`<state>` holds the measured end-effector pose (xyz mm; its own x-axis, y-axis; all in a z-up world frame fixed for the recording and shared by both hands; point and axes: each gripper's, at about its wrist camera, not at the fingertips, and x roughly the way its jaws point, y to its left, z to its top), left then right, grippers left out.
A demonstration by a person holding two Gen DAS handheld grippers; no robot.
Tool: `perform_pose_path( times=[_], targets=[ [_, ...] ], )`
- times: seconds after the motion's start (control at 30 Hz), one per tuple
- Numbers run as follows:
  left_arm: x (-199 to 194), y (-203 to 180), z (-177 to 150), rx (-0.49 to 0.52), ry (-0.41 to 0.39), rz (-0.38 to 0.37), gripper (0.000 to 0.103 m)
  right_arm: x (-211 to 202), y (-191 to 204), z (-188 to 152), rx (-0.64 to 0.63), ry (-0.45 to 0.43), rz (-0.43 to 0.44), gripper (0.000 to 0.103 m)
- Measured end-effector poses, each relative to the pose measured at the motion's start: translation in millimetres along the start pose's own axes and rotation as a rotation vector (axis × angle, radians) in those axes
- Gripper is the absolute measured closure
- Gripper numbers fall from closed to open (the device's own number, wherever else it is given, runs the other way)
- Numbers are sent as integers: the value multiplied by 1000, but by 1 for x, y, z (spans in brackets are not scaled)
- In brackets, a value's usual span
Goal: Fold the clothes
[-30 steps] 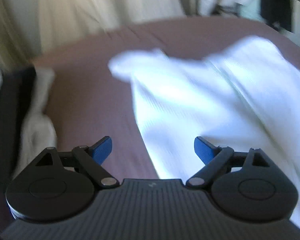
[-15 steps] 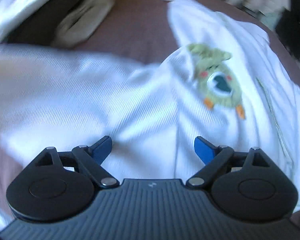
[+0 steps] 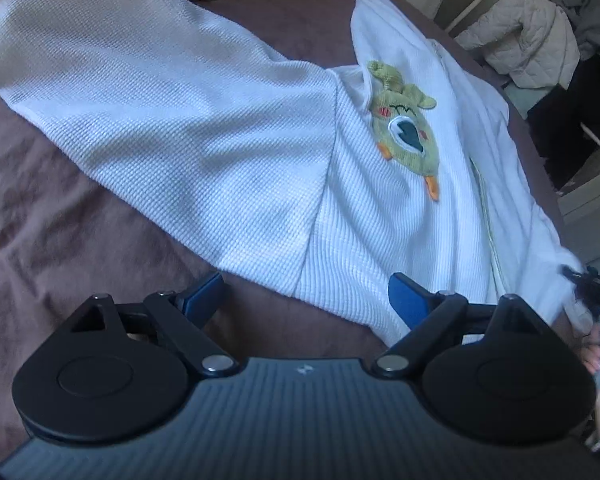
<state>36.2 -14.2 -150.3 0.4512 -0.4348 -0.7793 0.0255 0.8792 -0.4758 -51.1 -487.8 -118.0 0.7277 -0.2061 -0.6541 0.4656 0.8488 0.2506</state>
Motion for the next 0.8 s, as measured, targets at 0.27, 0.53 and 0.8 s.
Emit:
perform_pose_path(
  times=[0.27,0.53,0.8],
  targets=[
    [4,-12,-12,140,39,78,13,19,-26,-27,-41,149,-146,91],
    [9,-7,-21,-90,132,-249,13,-10,-38,-16,212,344,132,47],
    [32,-68,-41,103,254,-227,15,-21,-9,-72,147,566,331,46]
  ],
)
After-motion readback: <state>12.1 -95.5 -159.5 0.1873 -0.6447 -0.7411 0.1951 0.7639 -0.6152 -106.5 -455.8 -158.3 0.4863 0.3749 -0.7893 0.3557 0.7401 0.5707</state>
